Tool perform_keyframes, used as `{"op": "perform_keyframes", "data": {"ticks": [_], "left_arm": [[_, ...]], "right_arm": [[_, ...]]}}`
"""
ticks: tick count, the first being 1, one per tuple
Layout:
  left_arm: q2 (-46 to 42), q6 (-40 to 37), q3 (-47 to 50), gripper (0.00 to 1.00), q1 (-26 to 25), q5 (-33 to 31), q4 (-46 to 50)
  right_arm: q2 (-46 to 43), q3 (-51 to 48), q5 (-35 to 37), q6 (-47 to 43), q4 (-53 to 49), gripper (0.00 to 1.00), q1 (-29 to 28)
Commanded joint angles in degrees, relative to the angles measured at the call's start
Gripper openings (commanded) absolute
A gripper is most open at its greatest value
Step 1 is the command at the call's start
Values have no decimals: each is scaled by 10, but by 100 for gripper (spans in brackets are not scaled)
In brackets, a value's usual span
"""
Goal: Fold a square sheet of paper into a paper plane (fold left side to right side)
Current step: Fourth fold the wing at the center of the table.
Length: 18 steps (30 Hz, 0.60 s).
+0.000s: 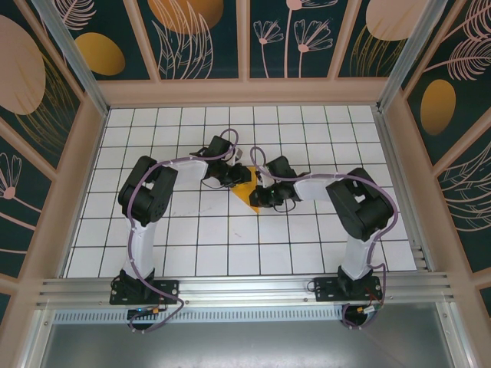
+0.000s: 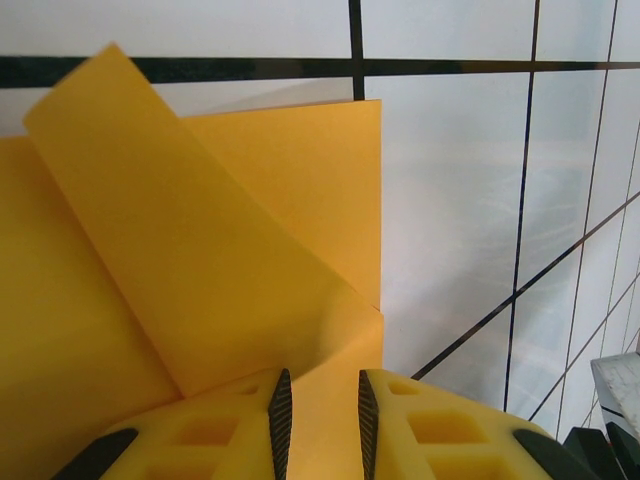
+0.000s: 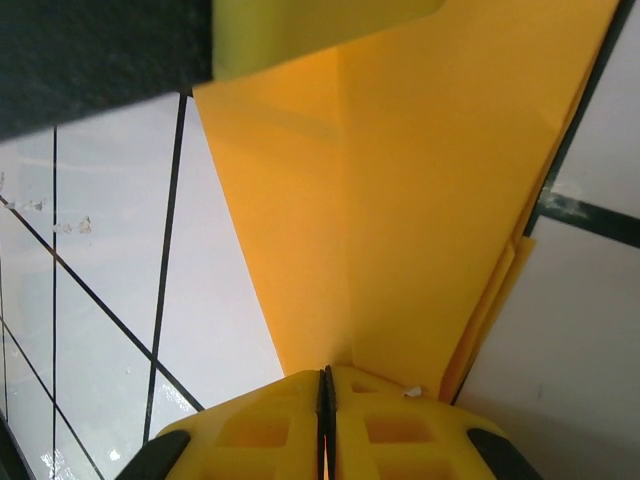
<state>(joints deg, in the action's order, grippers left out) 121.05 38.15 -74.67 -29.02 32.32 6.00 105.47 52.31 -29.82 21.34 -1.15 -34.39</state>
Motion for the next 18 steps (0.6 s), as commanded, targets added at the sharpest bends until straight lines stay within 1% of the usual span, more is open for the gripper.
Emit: {"op": "perform_keyframes", "data": {"ticks": [1, 10, 15, 18], "left_arm": [[24, -19, 10, 29, -2, -56, 34], [25, -21, 8, 29, -2, -60, 38], [25, -19, 9, 29, -2, -59, 37], [22, -18, 10, 29, -2, -58, 35]], "right_arm": [[-12, -47, 11, -3, -89, 13, -8], [-38, -81, 5, -17, -125, 11, -17], [-57, -80, 6, -35, -150, 12, -23], [-82, -76, -7, -32, -141, 12, -17]]}}
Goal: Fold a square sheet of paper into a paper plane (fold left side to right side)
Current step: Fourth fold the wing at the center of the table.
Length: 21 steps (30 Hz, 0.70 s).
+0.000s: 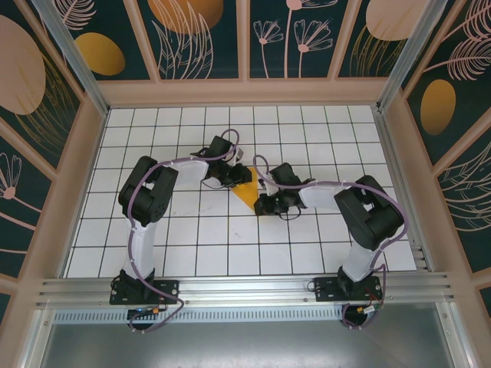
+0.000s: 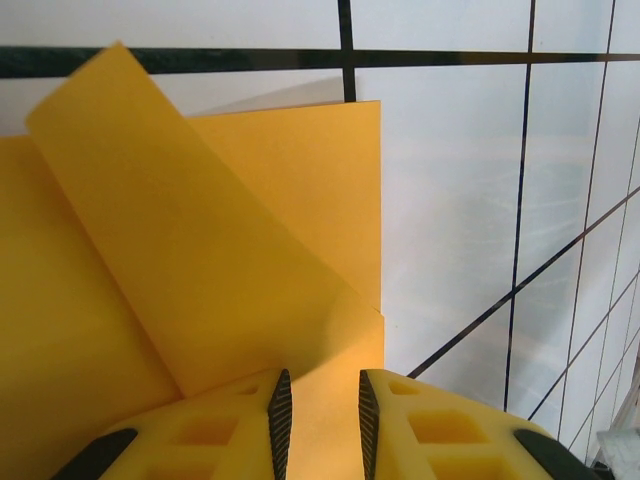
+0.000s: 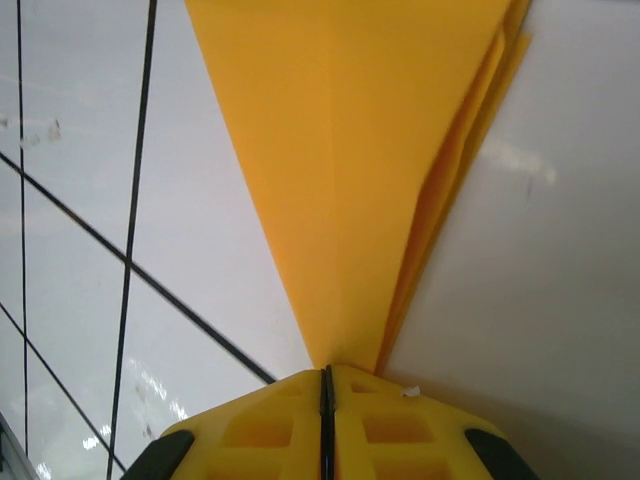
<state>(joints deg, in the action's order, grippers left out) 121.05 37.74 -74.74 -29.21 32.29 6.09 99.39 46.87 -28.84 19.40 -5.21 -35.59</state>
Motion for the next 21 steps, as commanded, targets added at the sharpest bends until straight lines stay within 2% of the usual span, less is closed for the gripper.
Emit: {"op": "perform_keyframes", "data": {"ticks": [1, 7, 14, 21], "left_arm": [[21, -13, 12, 29, 1, -57, 34], [19, -13, 12, 29, 0, -55, 32], [16, -12, 14, 29, 0, -53, 30], [16, -13, 8, 29, 0, -52, 32]], "right_arm": [[-32, -20, -26, -7, -89, 12, -1], [-109, 17, -30, 29, -12, 13, 3], [-3, 60, -13, 25, 33, 13, 2], [50, 57, 38, 18, 5, 13, -2]]}}
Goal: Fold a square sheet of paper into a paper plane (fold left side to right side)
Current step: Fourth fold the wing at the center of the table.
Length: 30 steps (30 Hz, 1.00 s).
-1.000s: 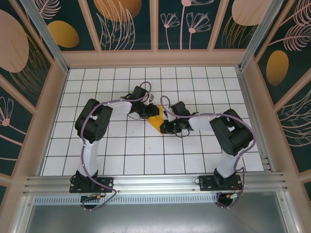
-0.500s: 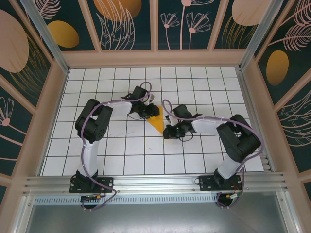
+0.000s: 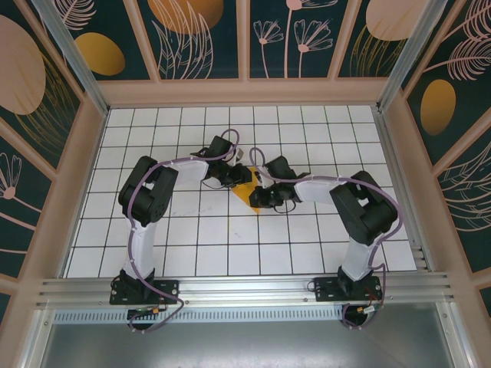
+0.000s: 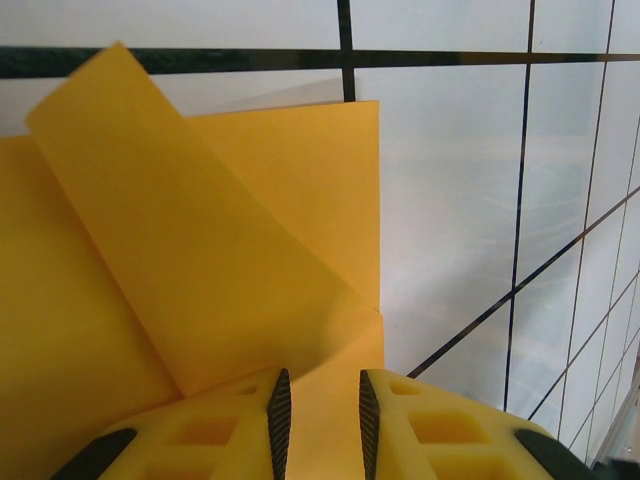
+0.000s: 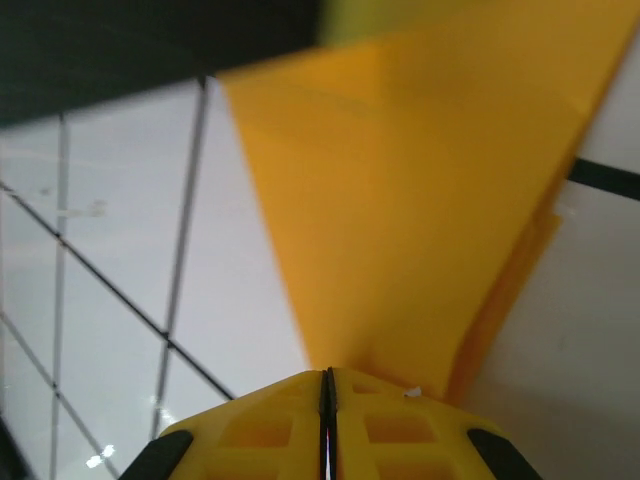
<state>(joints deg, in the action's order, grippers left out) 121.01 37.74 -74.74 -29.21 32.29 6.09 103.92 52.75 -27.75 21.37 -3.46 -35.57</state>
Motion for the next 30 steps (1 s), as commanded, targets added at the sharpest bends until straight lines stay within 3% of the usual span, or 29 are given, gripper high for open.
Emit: {"op": "perform_keyframes", "data": {"ticks": [1, 10, 30], "left_arm": [[15, -15, 7, 30, 1, -53, 34], [23, -37, -34, 33, 22, -71, 54], [107, -84, -198, 36, 85, -70, 116]], "right_arm": [[8, -4, 31, -3, -19, 13, -3], [6, -61, 62, -14, -72, 9, -5], [11, -99, 56, -7, -58, 7, -4]]}}
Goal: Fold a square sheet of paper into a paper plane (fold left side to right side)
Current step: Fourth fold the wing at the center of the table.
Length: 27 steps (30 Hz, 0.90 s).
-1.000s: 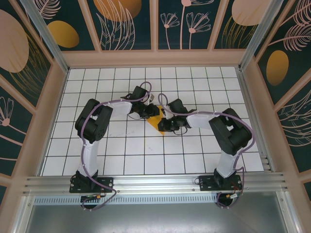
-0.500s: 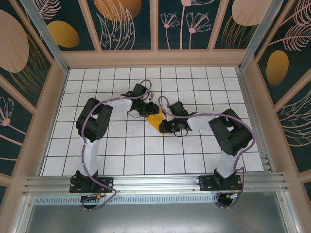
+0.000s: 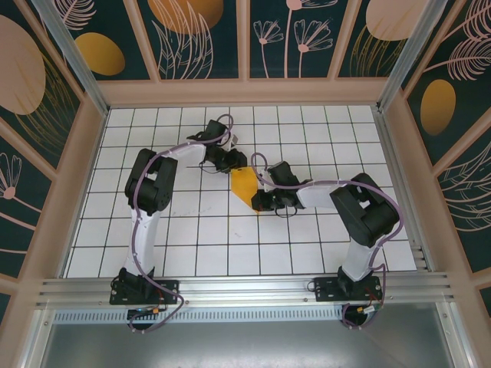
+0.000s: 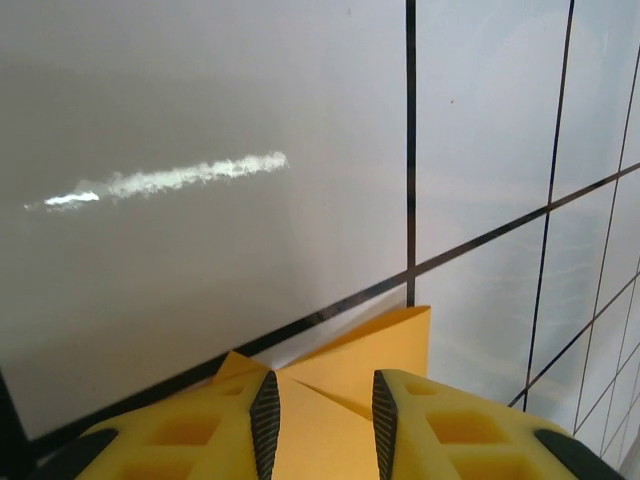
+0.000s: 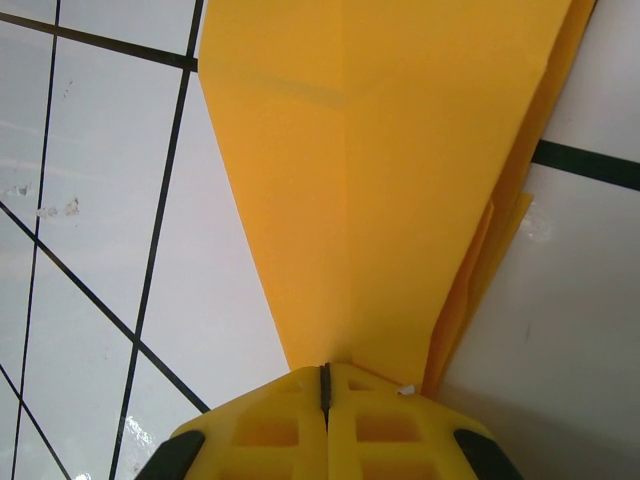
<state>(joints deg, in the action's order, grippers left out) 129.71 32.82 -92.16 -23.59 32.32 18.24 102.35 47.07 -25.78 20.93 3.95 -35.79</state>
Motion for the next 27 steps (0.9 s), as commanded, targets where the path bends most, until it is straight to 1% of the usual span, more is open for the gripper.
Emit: {"op": "perform_keyframes", "data": {"ticks": [1, 4, 7, 8, 12, 15, 18, 20, 24, 27], "left_arm": [[13, -39, -26, 37, 31, -72, -3], [-29, -51, -19, 38, 36, -78, 0], [-85, -59, 9, 38, 36, -90, -4], [-103, -58, 32, 38, 36, -89, -11], [-182, -42, 135, 33, 25, -86, -51], [-221, -13, 211, 32, -8, -58, -96], [-229, 11, 251, 32, -49, -48, -125], [-217, 30, 263, 32, -70, -29, -149], [-182, 46, 258, 32, -89, -6, -172], [-163, 51, 246, 32, -98, 22, -182]], "right_arm": [[27, -41, 35, 0, -129, 7, 0], [29, -34, 34, 4, -126, 7, 0], [34, -28, 39, 5, -125, 5, -1], [34, -28, 41, 5, -124, 4, 0], [33, -29, 45, 6, -121, 3, 0], [33, -31, 48, 6, -120, 3, 0], [34, -32, 48, 6, -121, 3, -1], [34, -31, 48, 6, -122, 3, 0], [34, -29, 48, 4, -124, 3, -1], [35, -29, 47, 3, -123, 3, 0]]}}
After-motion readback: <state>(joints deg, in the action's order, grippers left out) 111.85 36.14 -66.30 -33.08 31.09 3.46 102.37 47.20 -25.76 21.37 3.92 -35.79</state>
